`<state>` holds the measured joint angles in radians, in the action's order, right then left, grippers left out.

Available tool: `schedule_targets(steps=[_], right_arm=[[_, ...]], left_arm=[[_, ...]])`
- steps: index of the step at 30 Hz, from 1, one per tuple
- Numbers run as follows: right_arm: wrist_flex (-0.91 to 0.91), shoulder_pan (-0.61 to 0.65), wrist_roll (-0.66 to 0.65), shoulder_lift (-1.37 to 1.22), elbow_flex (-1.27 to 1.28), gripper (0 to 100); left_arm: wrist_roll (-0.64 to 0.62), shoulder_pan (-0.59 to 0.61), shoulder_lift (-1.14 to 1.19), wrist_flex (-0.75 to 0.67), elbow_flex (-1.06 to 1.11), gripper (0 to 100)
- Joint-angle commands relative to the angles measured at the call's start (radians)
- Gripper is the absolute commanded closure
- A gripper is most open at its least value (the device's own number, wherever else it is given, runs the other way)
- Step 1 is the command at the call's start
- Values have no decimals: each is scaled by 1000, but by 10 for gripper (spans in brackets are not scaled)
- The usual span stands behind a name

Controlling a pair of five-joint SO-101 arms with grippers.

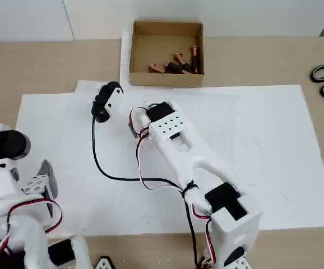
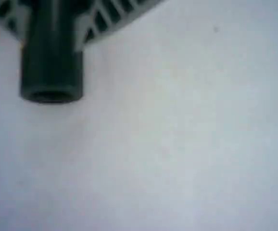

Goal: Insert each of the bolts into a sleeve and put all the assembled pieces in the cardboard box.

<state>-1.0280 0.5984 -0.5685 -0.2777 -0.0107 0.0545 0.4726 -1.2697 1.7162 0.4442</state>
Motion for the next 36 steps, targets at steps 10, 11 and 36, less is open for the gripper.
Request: schedule_targets(steps=[10,11,36], right_arm=[[-4,1,8,2,-38,894],[-4,5,9,-7,-38,894],[31,35,20,-189,-38,894]], left_arm=[[-8,3,-8,-28,2,818],[-8,3,-8,-28,2,818],[-8,3,-8,-28,2,818]])
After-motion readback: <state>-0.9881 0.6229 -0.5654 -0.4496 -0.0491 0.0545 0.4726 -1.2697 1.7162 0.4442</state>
